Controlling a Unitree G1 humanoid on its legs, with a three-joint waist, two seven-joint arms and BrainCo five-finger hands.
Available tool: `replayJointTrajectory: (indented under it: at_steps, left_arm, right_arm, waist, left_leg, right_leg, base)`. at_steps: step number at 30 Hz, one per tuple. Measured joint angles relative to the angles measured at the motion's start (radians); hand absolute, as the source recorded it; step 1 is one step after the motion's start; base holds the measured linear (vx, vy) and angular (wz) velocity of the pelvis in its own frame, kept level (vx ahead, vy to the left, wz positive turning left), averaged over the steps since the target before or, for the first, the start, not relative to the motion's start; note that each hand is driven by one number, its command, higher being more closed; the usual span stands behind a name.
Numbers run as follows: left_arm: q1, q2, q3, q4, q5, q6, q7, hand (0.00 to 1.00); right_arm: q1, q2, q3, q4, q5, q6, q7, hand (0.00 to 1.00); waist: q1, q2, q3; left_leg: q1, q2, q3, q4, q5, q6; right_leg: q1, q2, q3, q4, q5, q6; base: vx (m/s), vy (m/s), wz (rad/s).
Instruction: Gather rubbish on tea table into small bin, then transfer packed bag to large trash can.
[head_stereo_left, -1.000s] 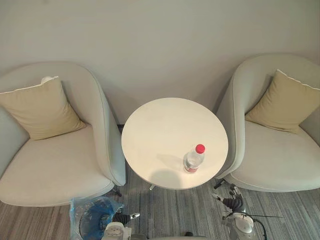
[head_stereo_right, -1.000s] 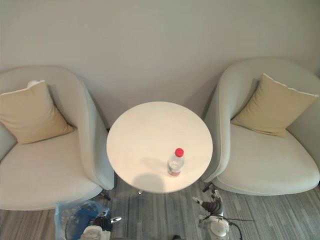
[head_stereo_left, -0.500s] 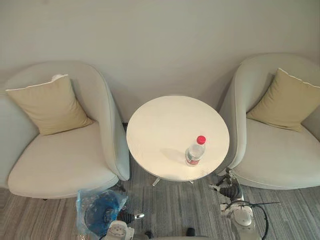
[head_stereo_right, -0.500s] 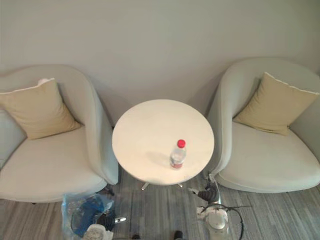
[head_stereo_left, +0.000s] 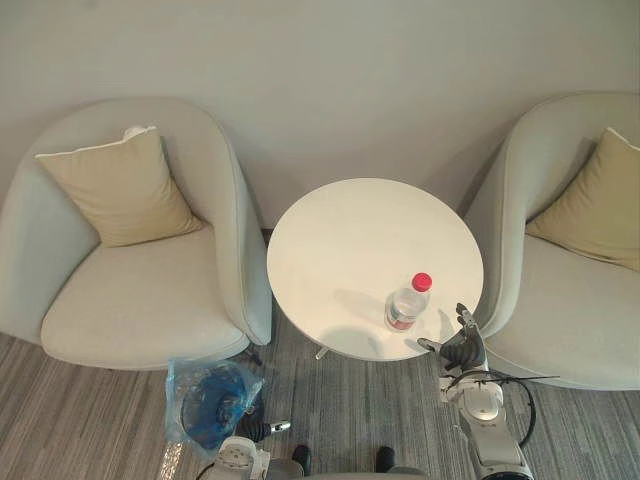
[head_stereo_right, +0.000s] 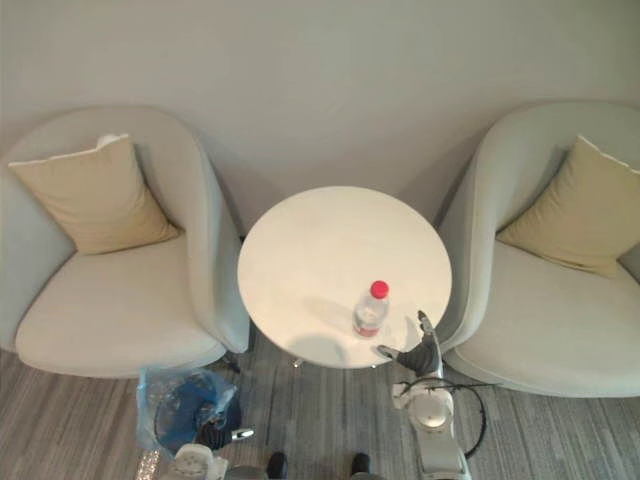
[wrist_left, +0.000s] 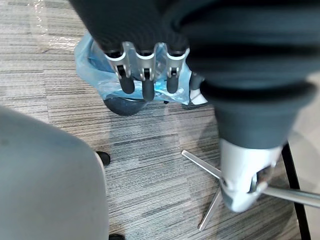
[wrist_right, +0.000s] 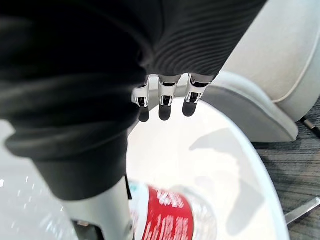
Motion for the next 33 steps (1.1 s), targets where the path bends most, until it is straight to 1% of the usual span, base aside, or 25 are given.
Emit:
replayJointTrajectory:
  at_steps: [3,6,10,12,16,17,19,20,21,22,27,29,33]
  left_arm:
    - [0.0,0.0,0.001,-0.001,-0.001,-0.003,0.0,0.0]
    - [-0.005,0.0,0.001,-0.01,-0.004,-0.003,0.0,0.0]
    - [-0.006,0.0,0.001,-0.016,-0.011,-0.003,0.0,0.0]
    - [-0.006,-0.003,0.001,-0.023,-0.011,-0.003,0.001,0.0]
    - [-0.012,-0.004,0.001,-0.032,-0.015,-0.005,0.001,0.0]
    - [-0.019,-0.006,0.001,-0.036,-0.027,-0.005,0.001,0.0]
    - [-0.024,-0.01,0.0,-0.047,-0.038,-0.005,0.006,0.0]
    - [-0.026,-0.011,0.001,-0.05,-0.043,-0.006,0.01,0.0]
    - [-0.035,-0.013,0.001,-0.05,-0.05,-0.007,0.018,0.0]
    - [-0.038,-0.014,0.001,-0.05,-0.05,-0.007,0.02,0.0]
    - [-0.045,-0.016,0.004,-0.051,-0.051,-0.017,0.02,0.0]
    - [-0.045,-0.021,0.022,-0.051,-0.05,-0.018,0.021,0.0]
    - [-0.045,-0.021,0.023,-0.051,-0.049,-0.018,0.022,0.0]
  right_arm:
    - [-0.017,0.0,0.0,0.008,0.001,0.0,-0.011,0.0]
    - [-0.049,0.0,0.002,0.041,0.004,0.0,-0.018,0.0]
    - [-0.056,0.001,0.024,0.046,0.033,0.0,-0.018,0.0]
    - [-0.073,0.001,0.038,0.046,0.044,0.0,-0.019,0.0]
    - [-0.132,0.0,0.041,0.07,0.052,-0.001,-0.024,0.0]
    - [-0.159,-0.001,0.041,0.091,0.068,0.0,-0.027,1.0]
    - [-0.195,-0.002,0.044,0.097,0.086,-0.001,-0.037,1.0]
    - [-0.206,-0.003,0.045,0.097,0.086,-0.001,-0.04,1.0]
    - [-0.223,-0.006,0.048,0.1,0.087,0.0,-0.04,1.0]
    - [-0.231,-0.008,0.051,0.105,0.087,-0.001,-0.039,1.0]
    - [-0.267,-0.005,0.08,0.113,0.09,-0.003,-0.041,1.0]
    - [-0.266,0.0,0.08,0.113,0.091,-0.003,-0.04,1.0]
    - [-0.239,0.0,0.078,0.084,0.119,-0.002,-0.041,1.0]
  waist:
    - [0.002,0.0,0.003]
    - [0.002,0.002,0.026]
    - [0.004,0.004,0.034]
    - [0.012,0.006,0.039]
    - [0.014,0.014,0.061]
    - [0.023,0.018,0.076]
    - [0.036,0.03,0.093]
    - [0.038,0.032,0.1]
    - [0.049,0.036,0.113]
    - [0.054,0.037,0.116]
    - [0.06,0.039,0.125]
    - [0.063,0.038,0.126]
    - [0.063,0.038,0.127]
  left_leg:
    - [0.0,-0.001,-0.014,0.0,0.0,0.0]
    - [-0.001,-0.006,-0.034,0.001,0.001,0.0]
    - [-0.019,-0.011,-0.059,0.0,0.007,-0.002]
    - [-0.02,-0.013,-0.074,0.0,0.007,-0.002]
    - [-0.051,-0.02,-0.099,0.02,0.007,-0.002]
    - [-0.056,-0.021,-0.105,0.022,0.007,-0.002]
    - [-0.082,-0.025,-0.12,0.034,0.007,-0.004]
    - [-0.085,-0.025,-0.124,0.035,0.008,-0.005]
    - [-0.088,-0.025,-0.127,0.035,0.01,-0.007]
    - [-0.09,-0.025,-0.127,0.035,0.01,-0.007]
    - [-0.118,-0.029,-0.15,0.036,0.015,-0.006]
    - [-0.118,-0.03,-0.151,0.036,0.015,-0.006]
    - [-0.118,-0.035,-0.166,0.037,0.015,-0.006]
  right_leg:
    - [0.008,0.0,-0.011,0.0,-0.003,-0.001]
    - [0.012,-0.003,-0.03,0.0,-0.009,0.0]
    - [0.009,-0.006,-0.055,0.0,-0.014,0.001]
    - [0.015,-0.006,-0.069,0.0,-0.017,0.002]
    - [0.007,-0.009,-0.096,0.0,-0.018,0.002]
    - [0.005,-0.009,-0.102,0.0,-0.018,0.002]
    - [-0.011,-0.01,-0.113,0.005,-0.018,0.002]
    - [-0.013,-0.011,-0.115,0.007,-0.018,0.002]
    - [-0.017,-0.011,-0.117,0.012,-0.018,0.002]
    - [-0.02,-0.011,-0.117,0.016,-0.018,0.001]
    - [-0.042,-0.013,-0.126,0.023,-0.018,0.001]
    - [-0.041,-0.014,-0.126,0.023,-0.018,0.001]
    - [-0.036,-0.018,-0.132,0.023,-0.019,0.001]
  base:
    - [0.0,-0.002,0.16]
    - [-0.02,-0.001,0.17]
    - [0.0,-0.002,0.2]
    - [0.02,0.001,0.19]
    - [0.0,0.005,0.22]
    - [-0.02,0.006,0.14]
    - [-0.03,0.012,0.2]
    - [-0.02,0.015,0.17]
    - [-0.01,0.011,0.07]
    - [-0.02,0.014,0.07]
    - [0.0,0.02,0.13]
    - [0.02,0.025,0.06]
    - [0.02,0.023,0.09]
